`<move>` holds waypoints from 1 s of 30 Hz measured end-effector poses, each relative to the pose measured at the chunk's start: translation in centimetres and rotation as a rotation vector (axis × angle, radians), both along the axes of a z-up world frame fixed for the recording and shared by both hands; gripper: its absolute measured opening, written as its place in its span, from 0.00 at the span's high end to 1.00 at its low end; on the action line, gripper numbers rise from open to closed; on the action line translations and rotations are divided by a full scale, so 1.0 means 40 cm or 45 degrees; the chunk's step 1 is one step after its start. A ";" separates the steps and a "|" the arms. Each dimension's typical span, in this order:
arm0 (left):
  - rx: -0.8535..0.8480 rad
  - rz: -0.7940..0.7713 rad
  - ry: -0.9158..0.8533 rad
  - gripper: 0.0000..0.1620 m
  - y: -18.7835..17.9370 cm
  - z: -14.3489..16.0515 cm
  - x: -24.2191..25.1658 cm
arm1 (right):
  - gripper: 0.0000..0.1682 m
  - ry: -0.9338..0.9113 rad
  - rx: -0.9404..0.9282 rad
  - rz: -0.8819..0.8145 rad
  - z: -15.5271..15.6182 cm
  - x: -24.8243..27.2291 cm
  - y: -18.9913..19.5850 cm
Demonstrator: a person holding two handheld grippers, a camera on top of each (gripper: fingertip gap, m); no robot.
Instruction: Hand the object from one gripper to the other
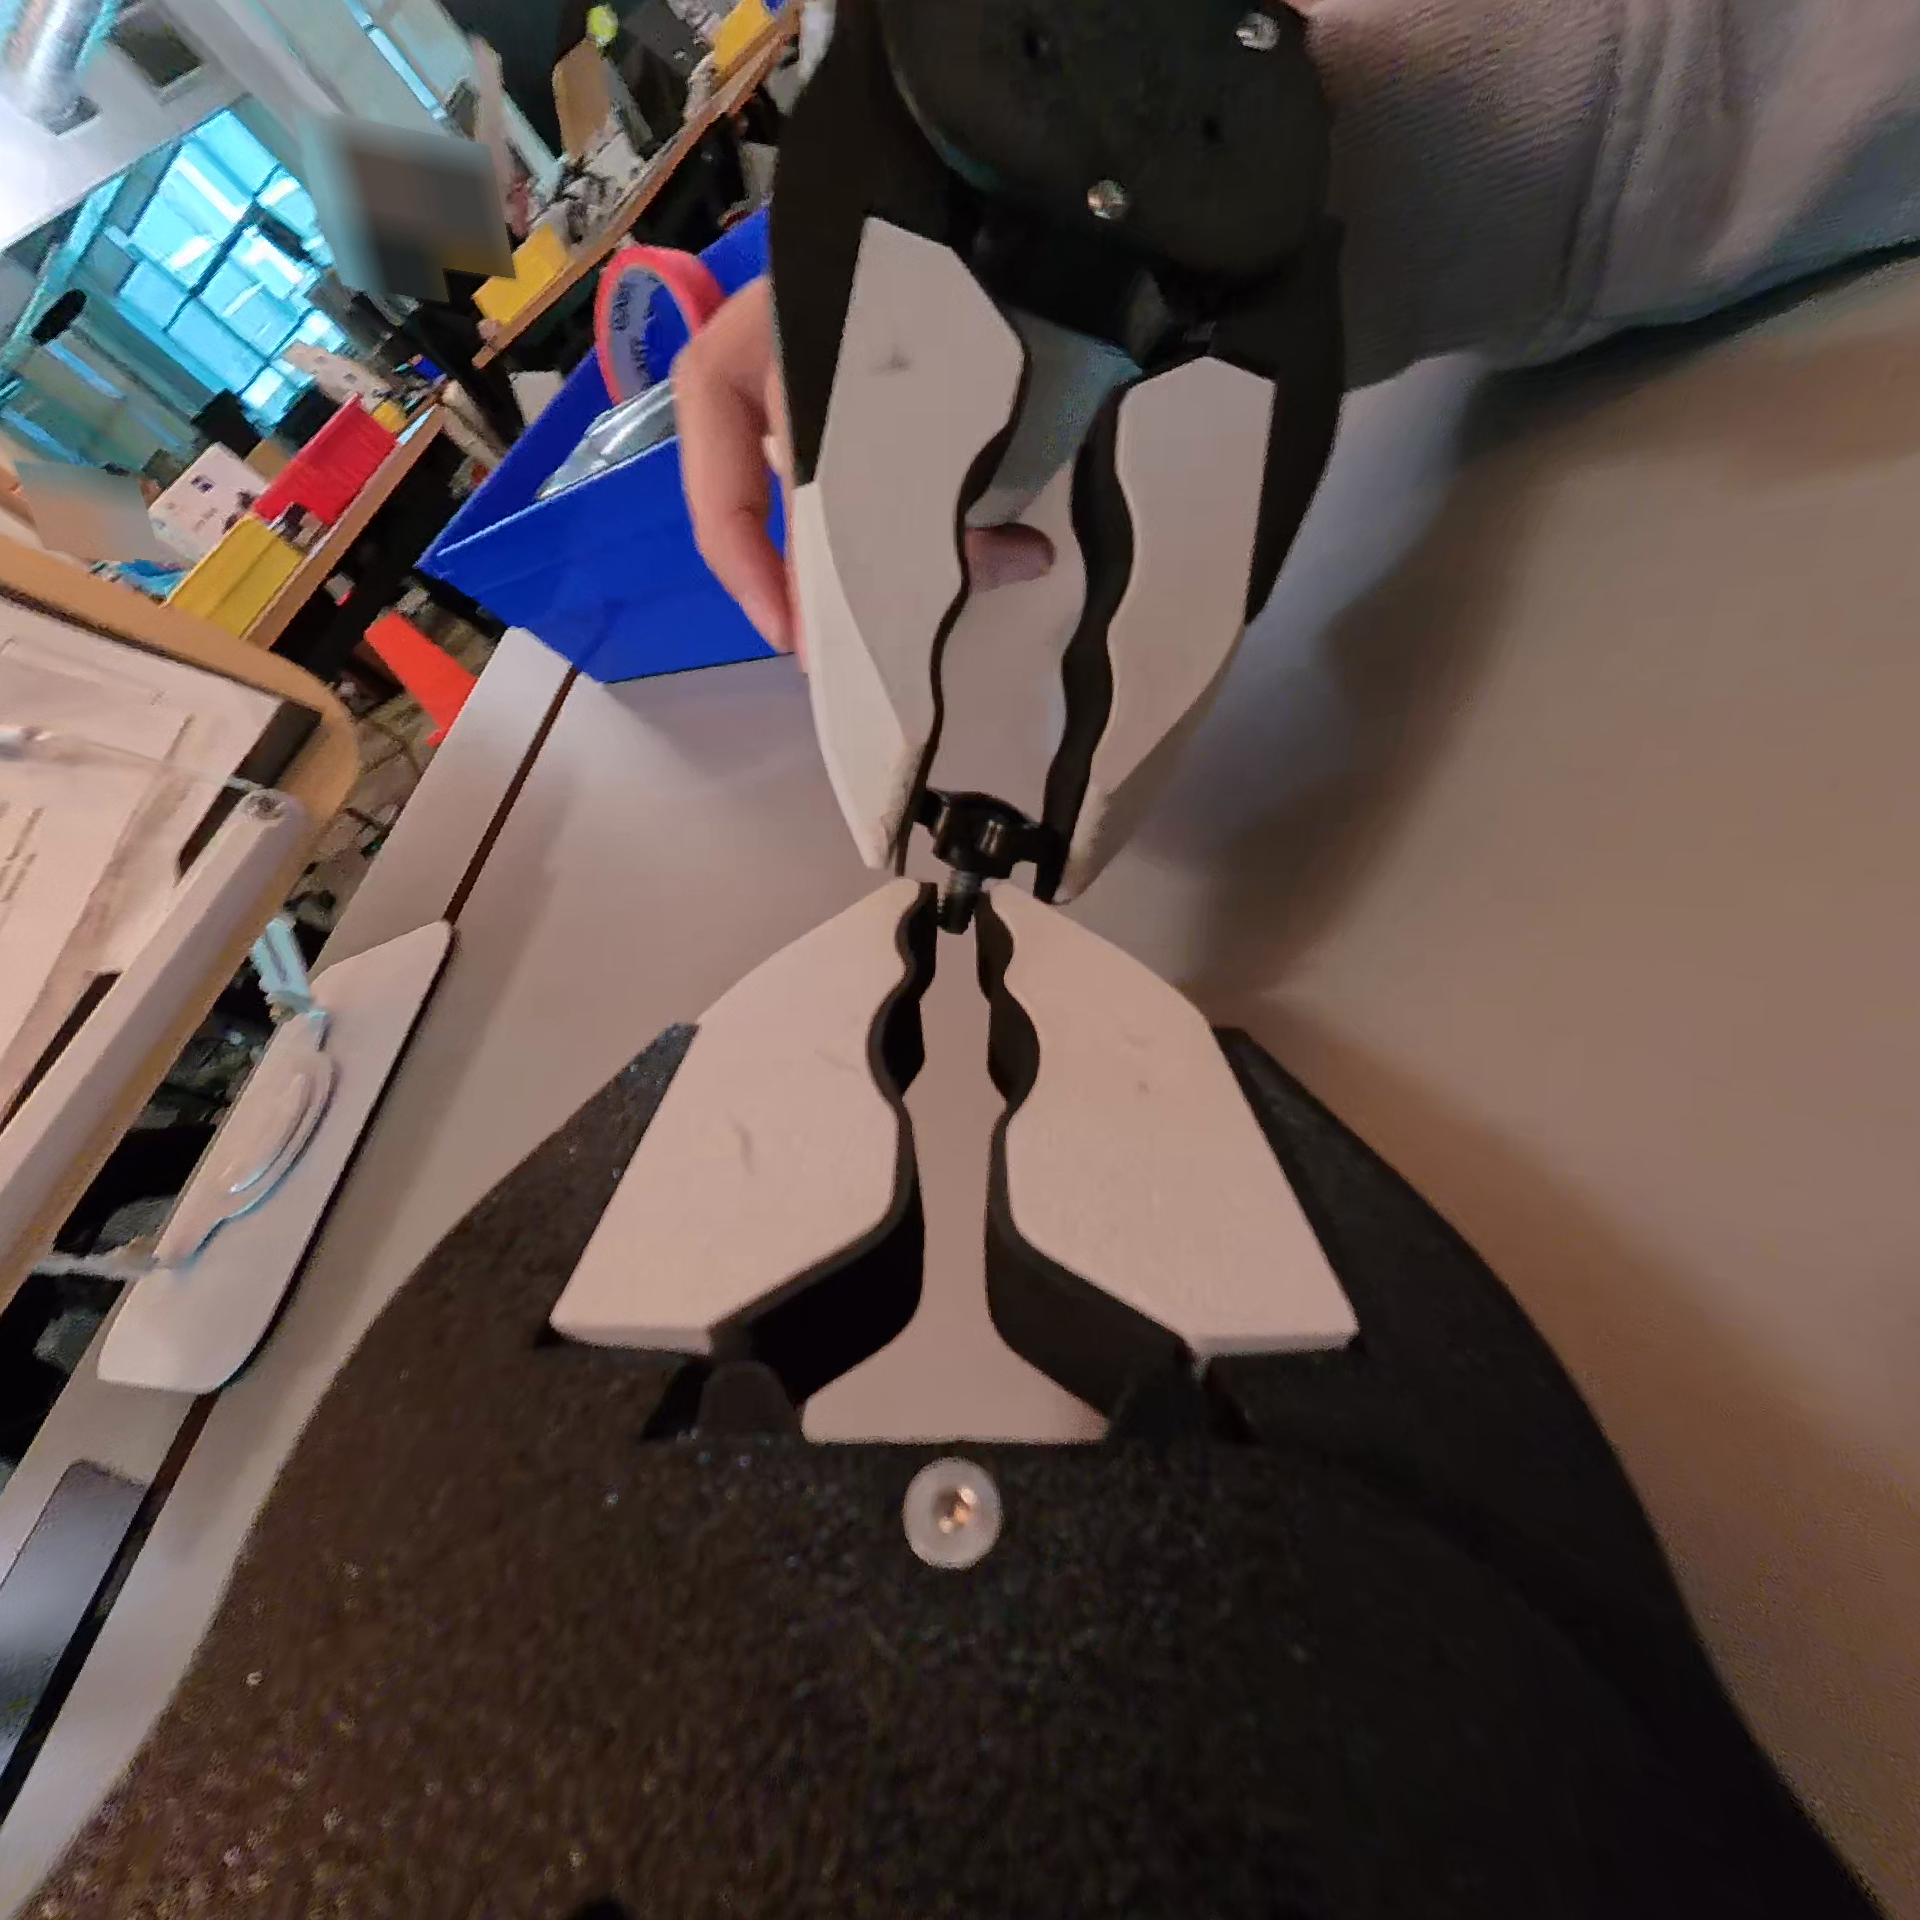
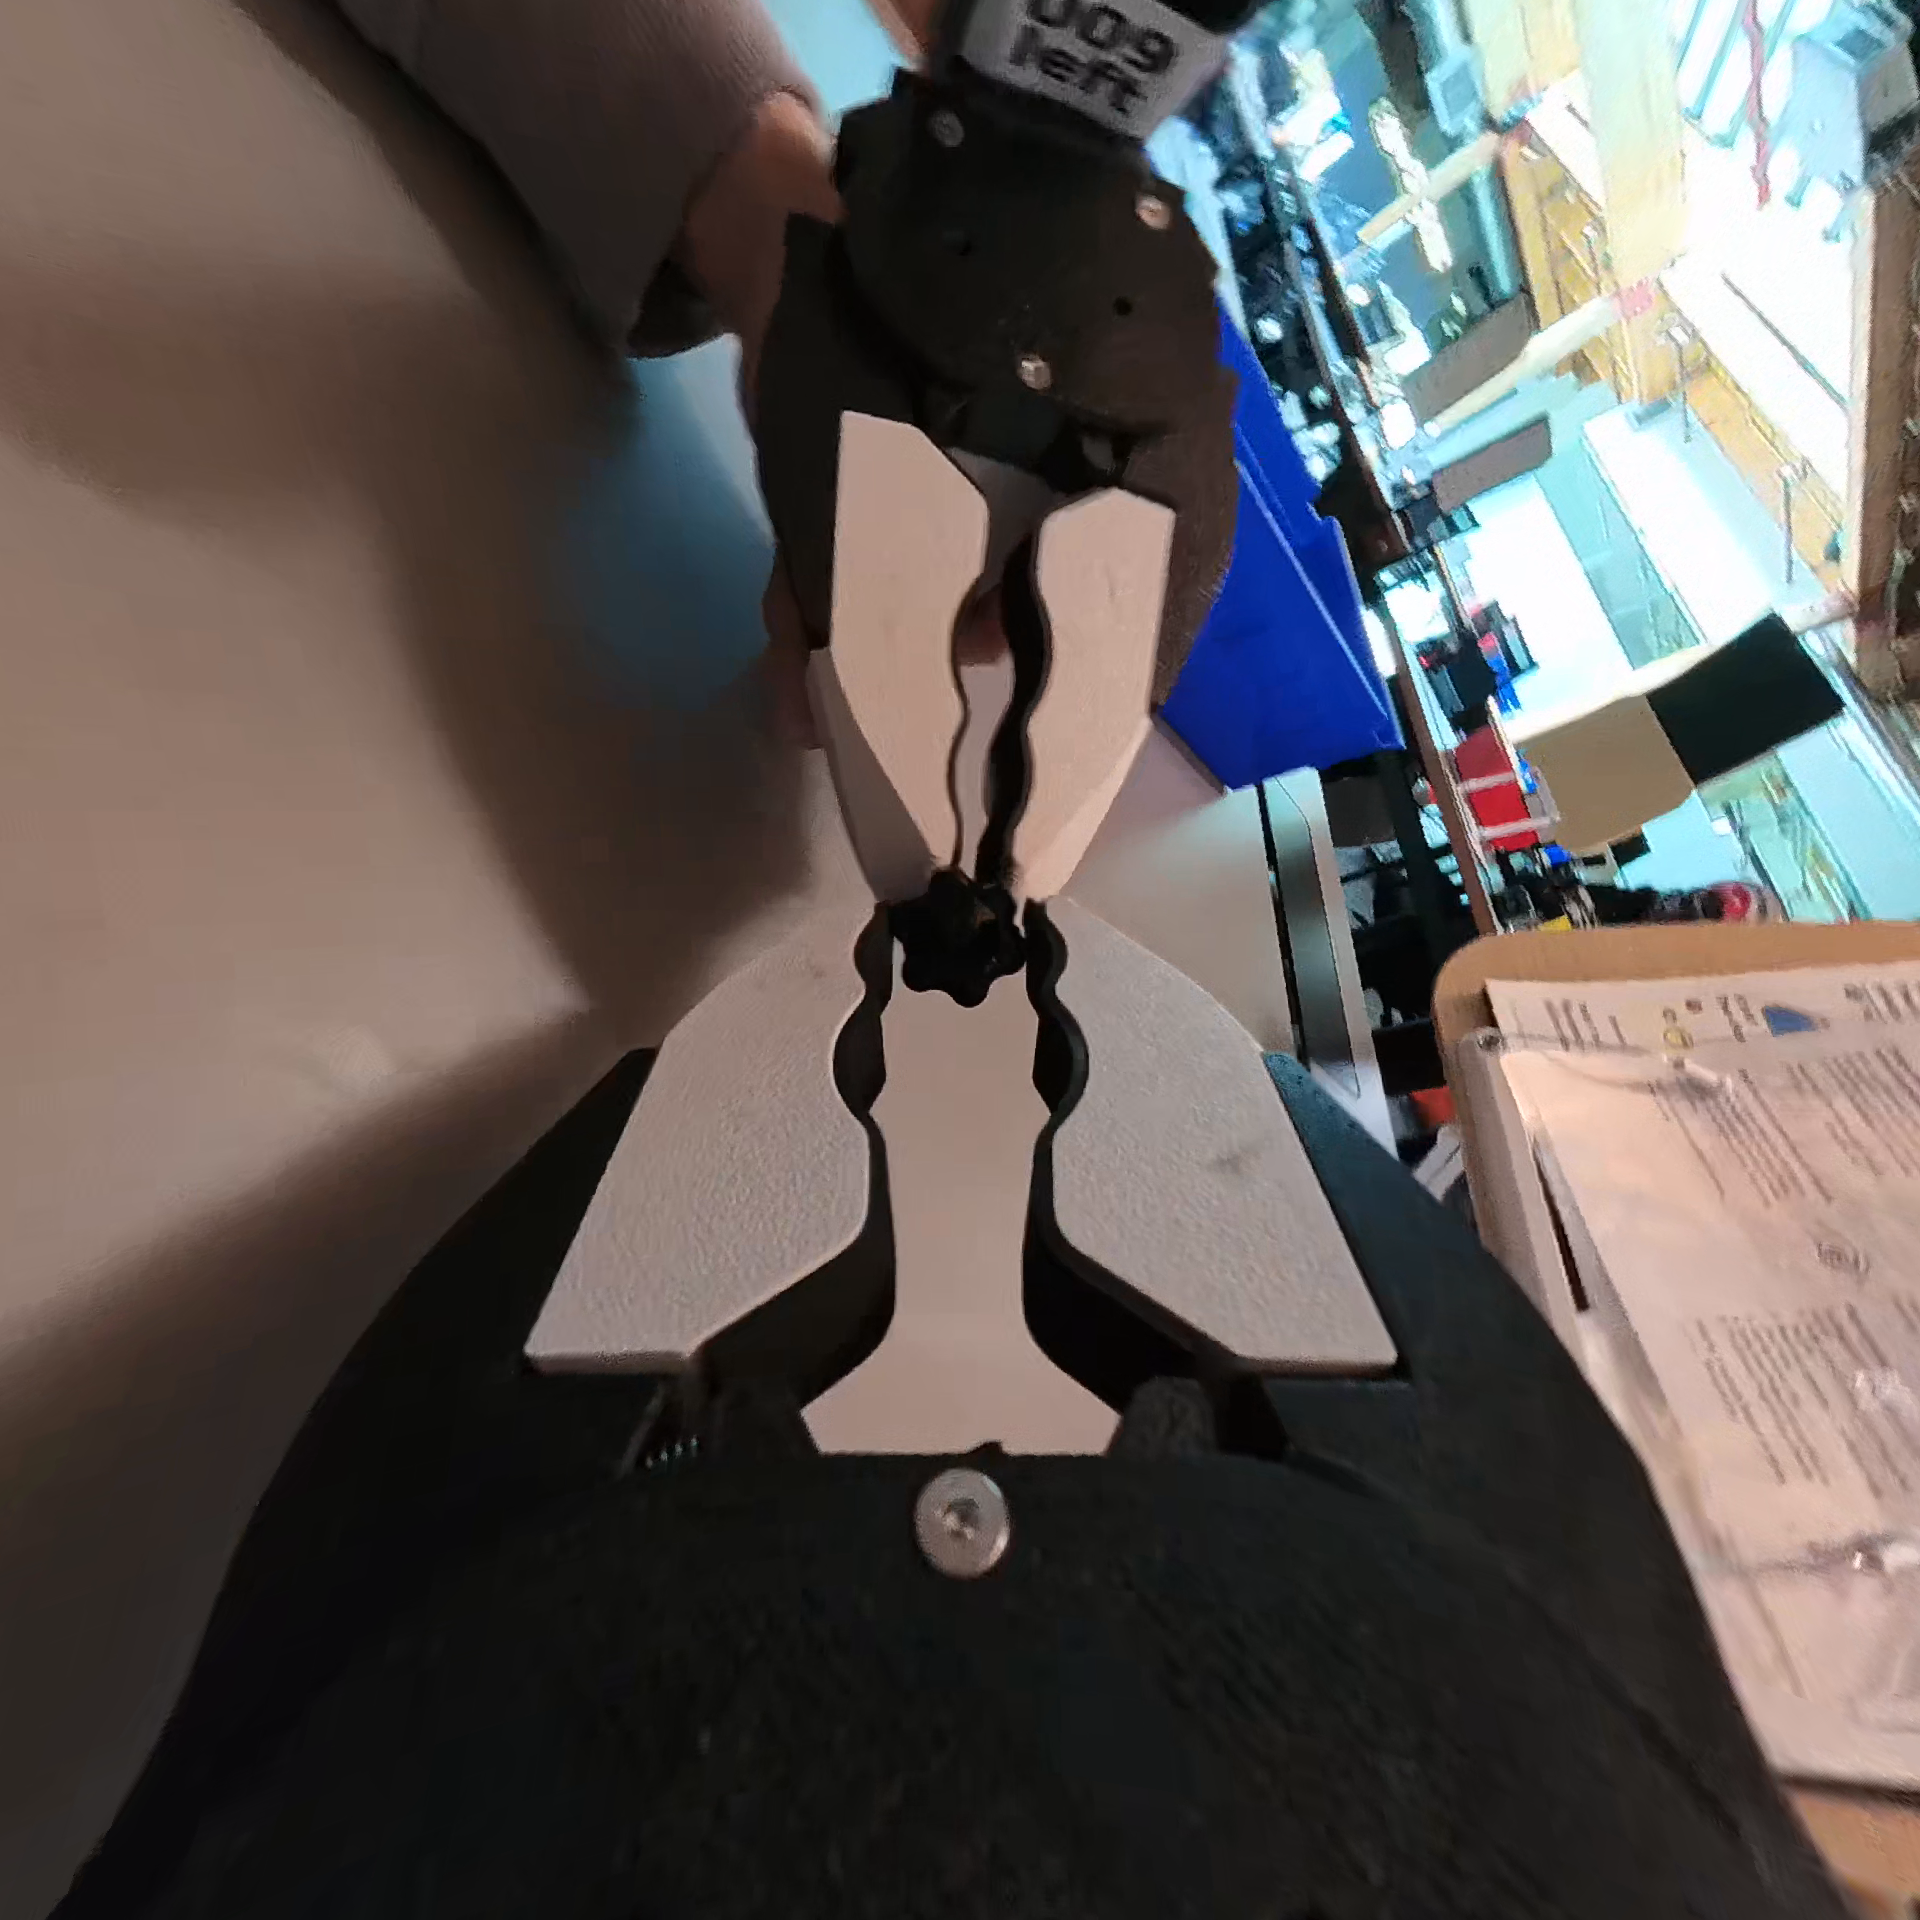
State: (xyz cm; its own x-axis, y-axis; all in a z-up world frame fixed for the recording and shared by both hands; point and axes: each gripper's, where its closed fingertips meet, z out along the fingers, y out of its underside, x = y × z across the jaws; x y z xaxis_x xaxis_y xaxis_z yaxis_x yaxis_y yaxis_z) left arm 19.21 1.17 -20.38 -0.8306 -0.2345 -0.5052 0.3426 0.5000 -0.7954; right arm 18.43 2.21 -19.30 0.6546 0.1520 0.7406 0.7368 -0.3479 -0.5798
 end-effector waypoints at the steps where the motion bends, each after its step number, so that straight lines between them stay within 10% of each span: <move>1: -0.012 0.032 0.002 0.96 0.004 0.005 0.008 | 0.85 0.036 0.052 -0.038 0.010 0.010 0.000; 8: -0.230 0.171 0.143 0.97 0.032 0.047 0.049 | 0.76 0.534 0.392 -0.083 0.097 0.029 -0.003; 12: -0.520 0.214 0.132 0.97 0.046 0.111 0.062 | 0.51 1.519 0.649 -0.097 0.132 0.066 0.026; 15: -0.591 0.159 0.027 0.97 0.048 0.139 0.049 | 0.59 1.998 0.673 0.086 0.135 0.044 0.040; 30: -0.530 0.043 -0.178 0.97 0.032 0.154 0.014 | 0.85 2.419 0.703 0.368 0.164 0.016 0.040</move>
